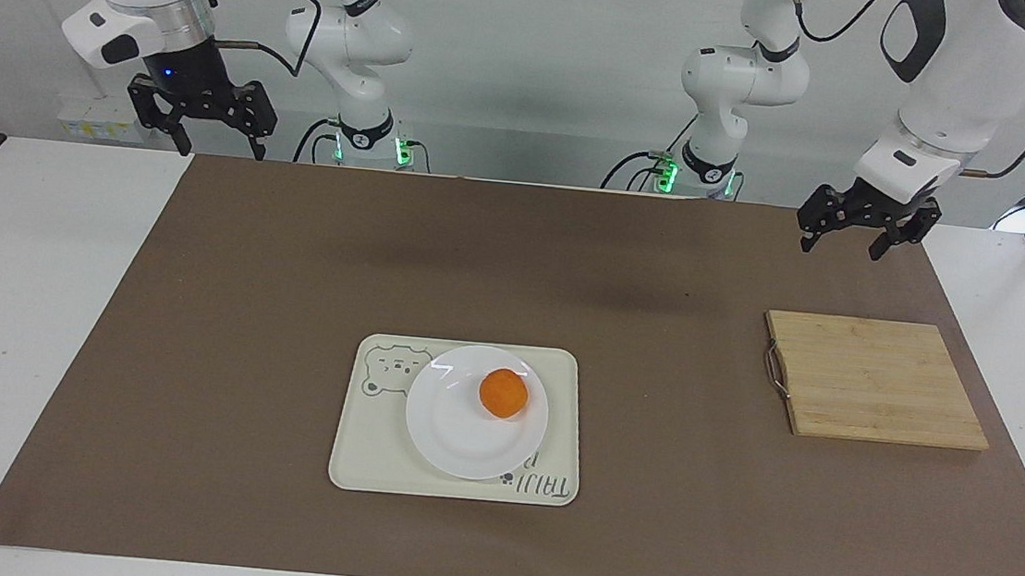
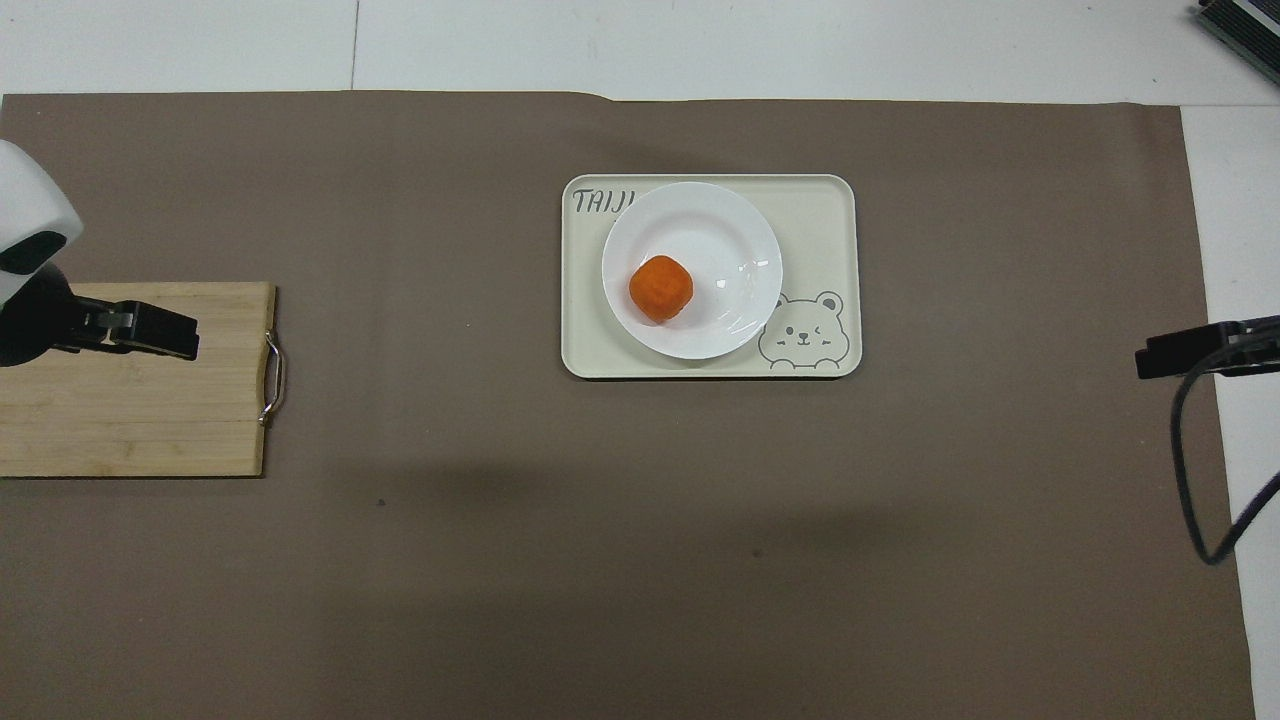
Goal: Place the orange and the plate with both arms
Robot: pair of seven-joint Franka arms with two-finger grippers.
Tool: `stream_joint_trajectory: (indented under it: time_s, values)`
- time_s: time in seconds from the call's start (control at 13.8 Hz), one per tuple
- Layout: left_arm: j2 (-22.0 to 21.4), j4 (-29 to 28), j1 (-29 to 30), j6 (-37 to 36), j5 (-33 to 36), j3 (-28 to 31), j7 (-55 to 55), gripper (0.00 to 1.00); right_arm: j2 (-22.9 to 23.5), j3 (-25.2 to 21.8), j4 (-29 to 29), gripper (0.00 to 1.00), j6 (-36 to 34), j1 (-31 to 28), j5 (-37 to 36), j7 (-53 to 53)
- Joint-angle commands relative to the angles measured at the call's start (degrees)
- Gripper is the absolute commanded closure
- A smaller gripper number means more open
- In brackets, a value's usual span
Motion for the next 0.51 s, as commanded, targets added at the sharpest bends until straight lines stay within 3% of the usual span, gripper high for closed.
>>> stream_joint_trajectory:
  time_s: [0.0,0.43]
  values:
    - [-1.3,-1.6,0.7,0.9,-0.1,-0.3,-0.4,0.00,-1.1,0.1,-1.1,0.00,-0.4,-0.8,1.4,-1.0]
    - [-1.3,-1.6,0.7,0.9,-0.1,-0.3,-0.4,0.00,-0.9,0.2,-0.9,0.00,0.5,-0.3,-1.3,-1.5]
